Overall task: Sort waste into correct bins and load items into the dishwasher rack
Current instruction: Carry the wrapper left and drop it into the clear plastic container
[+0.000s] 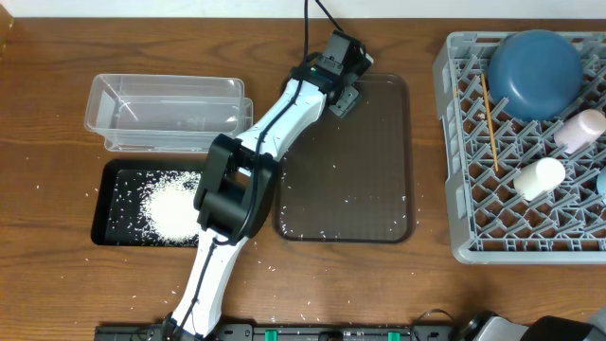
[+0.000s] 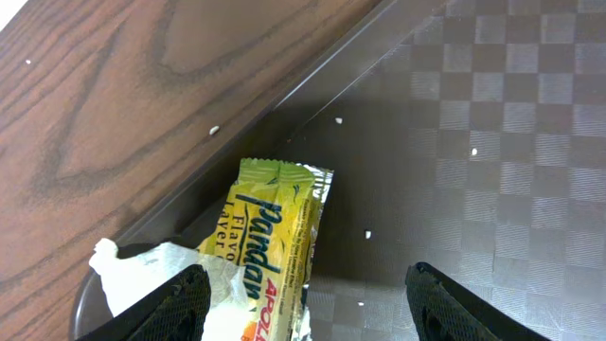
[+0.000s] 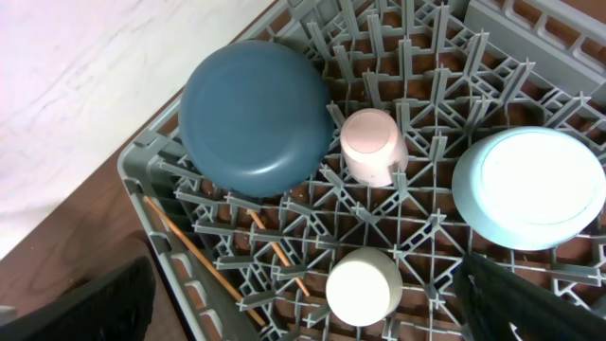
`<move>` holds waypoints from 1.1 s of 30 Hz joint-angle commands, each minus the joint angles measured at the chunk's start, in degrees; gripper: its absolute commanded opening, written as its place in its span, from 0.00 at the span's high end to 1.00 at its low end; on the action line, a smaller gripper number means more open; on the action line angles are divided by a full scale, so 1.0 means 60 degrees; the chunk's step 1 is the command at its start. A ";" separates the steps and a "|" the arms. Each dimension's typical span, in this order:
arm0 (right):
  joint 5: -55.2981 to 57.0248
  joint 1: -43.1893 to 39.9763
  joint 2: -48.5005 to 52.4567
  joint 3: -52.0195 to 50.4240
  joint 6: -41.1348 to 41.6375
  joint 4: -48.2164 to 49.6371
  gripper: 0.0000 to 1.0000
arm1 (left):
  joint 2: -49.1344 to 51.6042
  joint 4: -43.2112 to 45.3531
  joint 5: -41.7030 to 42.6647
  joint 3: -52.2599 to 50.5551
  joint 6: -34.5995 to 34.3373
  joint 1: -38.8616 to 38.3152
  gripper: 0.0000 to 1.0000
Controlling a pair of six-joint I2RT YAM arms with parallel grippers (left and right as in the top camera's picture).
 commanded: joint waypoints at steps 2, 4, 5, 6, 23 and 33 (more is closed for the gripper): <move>0.0029 0.0066 0.0029 0.0007 -0.0127 -0.0011 0.01 | 0.0470 0.0018 -0.0415 0.0047 0.0102 0.0004 0.33; 0.0029 0.0066 0.0029 0.0007 -0.0127 -0.0011 0.01 | 0.0503 -0.0004 -0.0401 0.0047 0.0095 -0.0004 0.36; 0.0029 0.0066 0.0029 0.0007 -0.0127 -0.0011 0.01 | 0.0521 0.0000 -0.0401 0.0047 0.0095 -0.0004 0.37; 0.0029 0.0066 0.0029 0.0007 -0.0127 -0.0011 0.01 | 0.0535 0.0007 -0.0397 0.0047 0.0095 -0.0004 0.38; 0.0029 0.0066 0.0029 0.0007 -0.0127 -0.0011 0.01 | 0.0423 0.0091 -0.0404 0.0051 -0.0062 -0.0062 0.76; 0.0029 0.0066 0.0029 0.0007 -0.0127 -0.0011 0.01 | -0.0178 -0.0331 -0.0397 0.0051 -0.0754 -0.0605 0.94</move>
